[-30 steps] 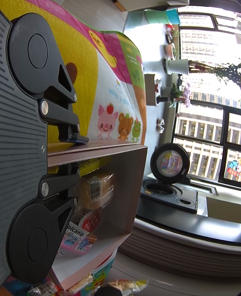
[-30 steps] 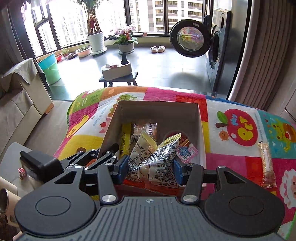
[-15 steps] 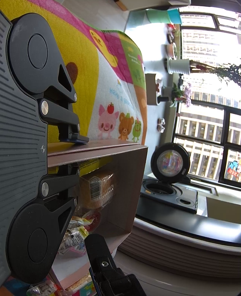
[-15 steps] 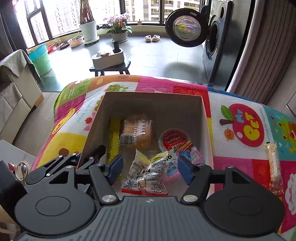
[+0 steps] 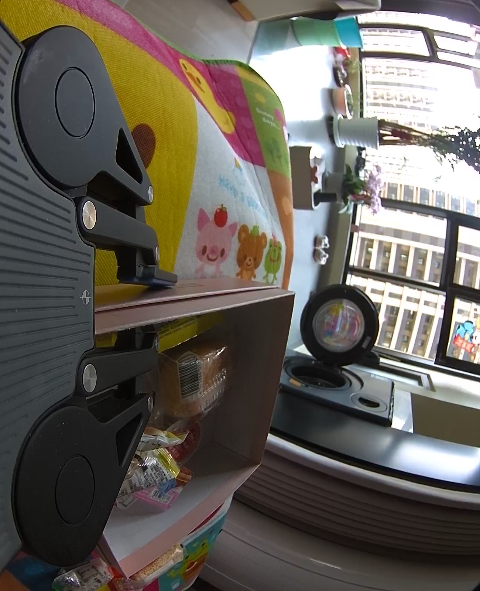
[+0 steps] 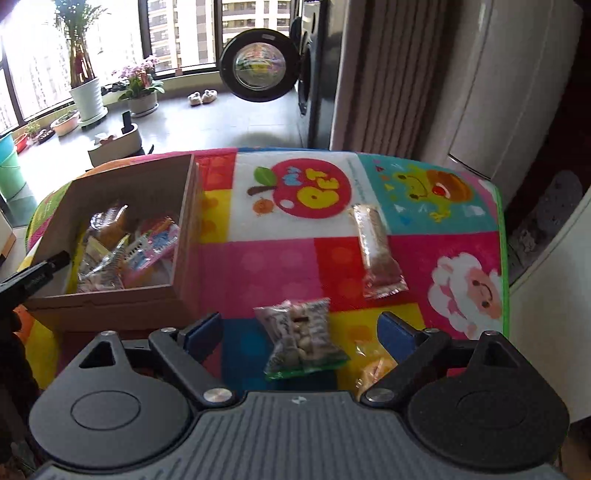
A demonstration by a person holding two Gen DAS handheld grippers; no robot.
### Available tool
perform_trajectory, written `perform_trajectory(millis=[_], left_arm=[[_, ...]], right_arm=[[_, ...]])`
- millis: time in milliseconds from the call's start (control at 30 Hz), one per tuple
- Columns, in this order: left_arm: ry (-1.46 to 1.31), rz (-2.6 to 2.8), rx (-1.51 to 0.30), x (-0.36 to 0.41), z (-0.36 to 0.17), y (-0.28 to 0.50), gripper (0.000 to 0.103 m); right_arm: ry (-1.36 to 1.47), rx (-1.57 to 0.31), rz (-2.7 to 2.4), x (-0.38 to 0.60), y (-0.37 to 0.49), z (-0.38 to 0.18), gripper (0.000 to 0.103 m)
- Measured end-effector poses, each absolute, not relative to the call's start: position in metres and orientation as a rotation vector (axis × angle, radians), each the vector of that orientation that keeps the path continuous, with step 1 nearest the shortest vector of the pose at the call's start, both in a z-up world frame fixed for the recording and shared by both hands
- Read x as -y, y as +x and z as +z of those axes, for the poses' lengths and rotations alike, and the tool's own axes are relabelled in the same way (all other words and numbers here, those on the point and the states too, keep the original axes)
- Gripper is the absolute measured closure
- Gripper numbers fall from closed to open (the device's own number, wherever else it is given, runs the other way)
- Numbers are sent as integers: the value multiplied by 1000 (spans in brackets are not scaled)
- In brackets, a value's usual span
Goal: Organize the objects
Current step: 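Move the right tool to the bagged yellow bun and grasp it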
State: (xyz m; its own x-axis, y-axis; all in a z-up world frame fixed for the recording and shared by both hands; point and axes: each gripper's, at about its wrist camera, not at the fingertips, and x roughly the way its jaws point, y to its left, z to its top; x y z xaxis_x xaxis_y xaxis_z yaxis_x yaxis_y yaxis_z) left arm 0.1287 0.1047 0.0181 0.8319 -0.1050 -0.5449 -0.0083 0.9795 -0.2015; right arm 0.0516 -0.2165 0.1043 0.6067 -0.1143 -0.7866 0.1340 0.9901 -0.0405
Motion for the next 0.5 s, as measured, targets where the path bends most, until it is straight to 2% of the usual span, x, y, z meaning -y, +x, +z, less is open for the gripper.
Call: perform_trajectory(millis=[267,500], left_arm=[[-197,-51,-586,-102,17,128,86],[-191,-48,-589,-102,15,129,86]], right_arm=[[178,-922,-310,294,4,78,11],[350,-984,-277,308,11,43,11]])
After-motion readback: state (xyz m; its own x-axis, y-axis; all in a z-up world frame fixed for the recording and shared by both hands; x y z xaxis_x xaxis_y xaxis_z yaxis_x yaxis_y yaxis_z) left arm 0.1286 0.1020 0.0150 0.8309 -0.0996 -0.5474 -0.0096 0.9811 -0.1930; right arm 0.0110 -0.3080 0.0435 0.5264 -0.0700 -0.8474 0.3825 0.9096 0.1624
